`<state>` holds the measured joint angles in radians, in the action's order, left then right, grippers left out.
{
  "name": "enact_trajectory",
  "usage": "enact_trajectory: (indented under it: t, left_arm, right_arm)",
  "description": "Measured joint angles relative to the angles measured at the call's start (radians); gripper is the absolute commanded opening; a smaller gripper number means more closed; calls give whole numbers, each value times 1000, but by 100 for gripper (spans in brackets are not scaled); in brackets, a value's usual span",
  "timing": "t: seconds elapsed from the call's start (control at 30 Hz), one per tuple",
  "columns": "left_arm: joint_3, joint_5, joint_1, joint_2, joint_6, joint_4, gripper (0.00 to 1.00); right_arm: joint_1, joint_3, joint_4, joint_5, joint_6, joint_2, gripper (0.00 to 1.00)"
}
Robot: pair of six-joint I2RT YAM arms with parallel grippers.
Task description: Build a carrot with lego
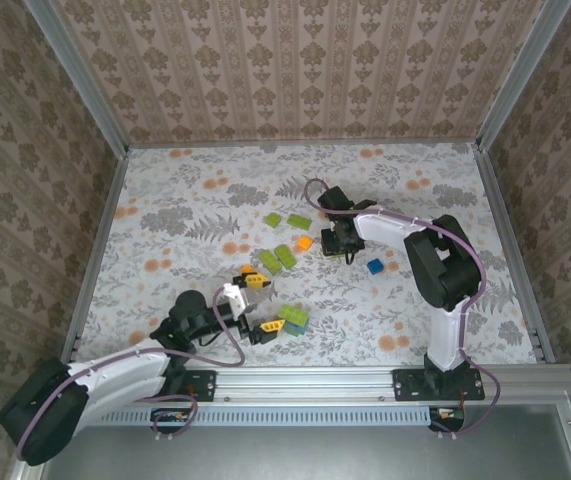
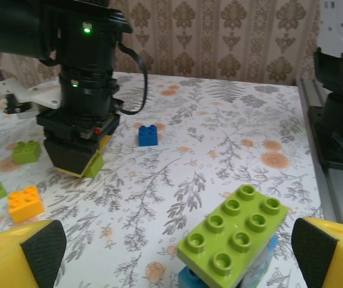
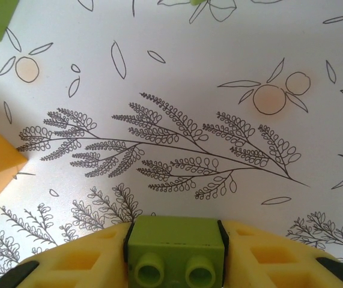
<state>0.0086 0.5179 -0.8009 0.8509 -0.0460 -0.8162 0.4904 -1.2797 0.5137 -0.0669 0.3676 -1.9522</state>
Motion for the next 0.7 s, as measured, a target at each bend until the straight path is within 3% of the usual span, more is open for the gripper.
enact_trajectory:
  t: [0.7]
  left_arm:
    - [101,79,-39,336,-92,-23,100]
  right_arm:
    - [0,22,-22,1,3,14,39]
